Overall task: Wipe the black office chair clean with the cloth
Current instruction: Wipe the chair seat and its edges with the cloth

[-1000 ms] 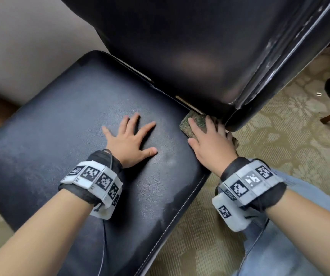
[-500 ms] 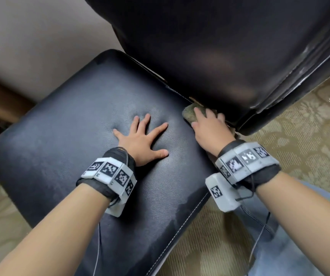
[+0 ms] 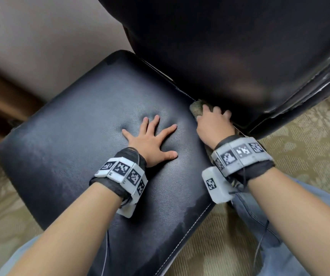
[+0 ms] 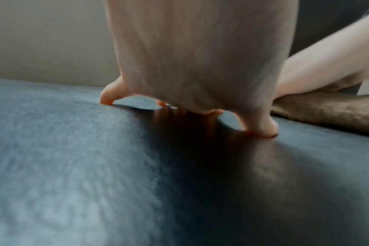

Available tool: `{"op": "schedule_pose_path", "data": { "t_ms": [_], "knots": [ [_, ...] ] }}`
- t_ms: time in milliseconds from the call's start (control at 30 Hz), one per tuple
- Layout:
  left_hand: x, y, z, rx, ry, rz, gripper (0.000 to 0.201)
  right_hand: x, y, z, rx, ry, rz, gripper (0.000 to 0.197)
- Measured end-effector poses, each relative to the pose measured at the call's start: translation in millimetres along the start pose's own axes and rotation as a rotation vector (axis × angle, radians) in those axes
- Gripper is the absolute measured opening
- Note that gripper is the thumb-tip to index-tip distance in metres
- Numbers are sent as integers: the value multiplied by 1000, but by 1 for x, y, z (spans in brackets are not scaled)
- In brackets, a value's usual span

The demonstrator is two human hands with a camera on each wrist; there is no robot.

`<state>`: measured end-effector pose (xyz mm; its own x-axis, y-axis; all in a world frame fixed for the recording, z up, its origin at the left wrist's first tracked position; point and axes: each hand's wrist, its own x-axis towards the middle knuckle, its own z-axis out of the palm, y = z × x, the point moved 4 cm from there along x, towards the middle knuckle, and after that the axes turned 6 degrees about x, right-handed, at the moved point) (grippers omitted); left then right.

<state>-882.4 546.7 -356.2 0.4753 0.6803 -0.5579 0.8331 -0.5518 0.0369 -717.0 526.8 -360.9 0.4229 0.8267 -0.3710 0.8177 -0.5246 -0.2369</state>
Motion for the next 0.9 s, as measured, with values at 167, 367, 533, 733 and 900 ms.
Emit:
{"op": "schedule_pose_path", "data": {
  "t_ms": [167, 367, 533, 733, 900],
  "knots": [
    [0, 2, 3, 5, 8, 1, 77, -13, 10, -1, 7, -2, 88, 41],
    [-1, 3, 3, 1, 0, 4, 76, 2, -39, -6, 87, 44, 30, 48],
    [-1, 2, 3, -2, -7, 14, 75, 2, -34, -9, 78, -41, -49, 58],
    [-1, 1, 5, 5, -3, 23, 76, -5, -19, -6, 45, -18, -37, 57],
    [-1, 2, 4, 5, -5, 22, 76, 31, -40, 9, -21, -37, -100, 86]
  ]
}}
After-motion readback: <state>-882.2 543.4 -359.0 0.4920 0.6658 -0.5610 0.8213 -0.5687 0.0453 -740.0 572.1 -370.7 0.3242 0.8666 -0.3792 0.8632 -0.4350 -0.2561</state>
